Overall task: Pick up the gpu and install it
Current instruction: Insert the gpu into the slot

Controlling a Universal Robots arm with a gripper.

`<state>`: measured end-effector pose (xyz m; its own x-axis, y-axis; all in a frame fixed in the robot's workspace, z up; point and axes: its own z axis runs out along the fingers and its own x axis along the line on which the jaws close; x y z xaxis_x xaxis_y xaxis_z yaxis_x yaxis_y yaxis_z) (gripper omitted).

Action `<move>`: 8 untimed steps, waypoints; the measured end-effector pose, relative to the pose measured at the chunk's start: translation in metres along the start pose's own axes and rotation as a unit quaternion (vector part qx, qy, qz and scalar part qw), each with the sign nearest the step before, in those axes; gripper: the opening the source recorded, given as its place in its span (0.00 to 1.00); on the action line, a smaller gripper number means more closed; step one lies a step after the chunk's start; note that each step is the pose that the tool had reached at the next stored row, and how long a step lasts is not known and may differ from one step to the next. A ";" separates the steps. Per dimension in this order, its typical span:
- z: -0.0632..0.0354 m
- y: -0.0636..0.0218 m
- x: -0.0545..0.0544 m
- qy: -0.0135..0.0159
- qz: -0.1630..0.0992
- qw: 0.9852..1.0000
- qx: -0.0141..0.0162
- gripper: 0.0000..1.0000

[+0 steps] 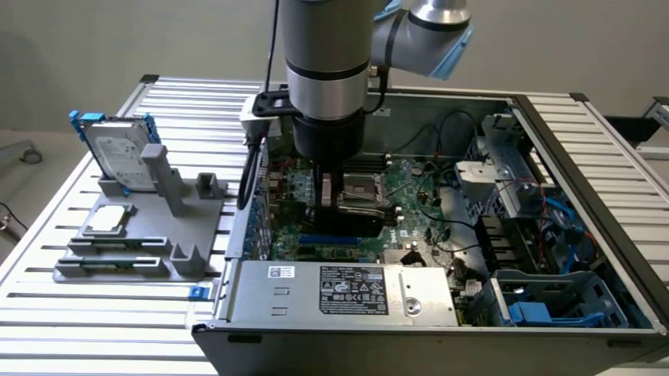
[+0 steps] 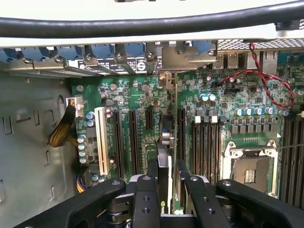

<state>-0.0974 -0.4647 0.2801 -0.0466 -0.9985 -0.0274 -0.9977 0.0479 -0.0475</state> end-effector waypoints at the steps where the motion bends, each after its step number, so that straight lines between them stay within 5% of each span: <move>1: 0.0001 0.0000 0.000 0.000 0.000 1.000 0.000 0.27; 8: 0.0018 0.0002 0.000 0.000 0.000 1.000 -0.001 0.27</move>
<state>-0.0975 -0.4649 0.2783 -0.0463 -0.9985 -0.0275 -0.9978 0.0476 -0.0457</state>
